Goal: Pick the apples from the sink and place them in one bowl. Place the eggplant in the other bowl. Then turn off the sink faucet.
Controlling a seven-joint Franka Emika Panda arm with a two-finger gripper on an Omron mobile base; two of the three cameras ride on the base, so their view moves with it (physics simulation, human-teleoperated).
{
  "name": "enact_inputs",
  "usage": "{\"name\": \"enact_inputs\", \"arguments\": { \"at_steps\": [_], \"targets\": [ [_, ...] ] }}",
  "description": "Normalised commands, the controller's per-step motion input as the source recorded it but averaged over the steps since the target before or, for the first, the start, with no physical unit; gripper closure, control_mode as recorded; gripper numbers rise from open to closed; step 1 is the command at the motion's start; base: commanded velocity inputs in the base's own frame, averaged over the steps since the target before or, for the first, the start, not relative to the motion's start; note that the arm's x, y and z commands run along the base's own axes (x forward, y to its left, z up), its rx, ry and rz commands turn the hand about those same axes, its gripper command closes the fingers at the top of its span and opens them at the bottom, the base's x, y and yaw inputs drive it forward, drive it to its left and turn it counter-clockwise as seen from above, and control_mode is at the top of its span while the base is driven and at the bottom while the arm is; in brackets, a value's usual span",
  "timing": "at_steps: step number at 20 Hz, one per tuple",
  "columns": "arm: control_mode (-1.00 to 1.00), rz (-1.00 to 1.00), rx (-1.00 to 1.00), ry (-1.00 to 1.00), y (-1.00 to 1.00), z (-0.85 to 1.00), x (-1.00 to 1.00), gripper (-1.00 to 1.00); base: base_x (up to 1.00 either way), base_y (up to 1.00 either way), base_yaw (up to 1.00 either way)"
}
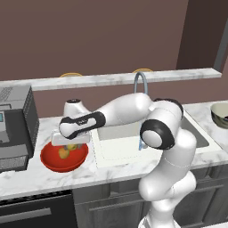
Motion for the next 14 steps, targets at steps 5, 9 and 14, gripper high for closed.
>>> {"name": "enact_inputs", "arguments": {
  "at_steps": [5,9,14],
  "targets": [
    [-1.0,0.0,0.0,0.0,0.0,-0.01,-0.09,-1.0,0.0,0.0,0.0],
    [-1.0,0.0,0.0,0.0,0.01,0.01,-0.28,-1.0,0.0,0.0,0.0],
    [-1.0,0.0,0.0,0.0,0.0,0.1,-0.38,-1.0,0.0,0.0,0.0]
  ]
}}
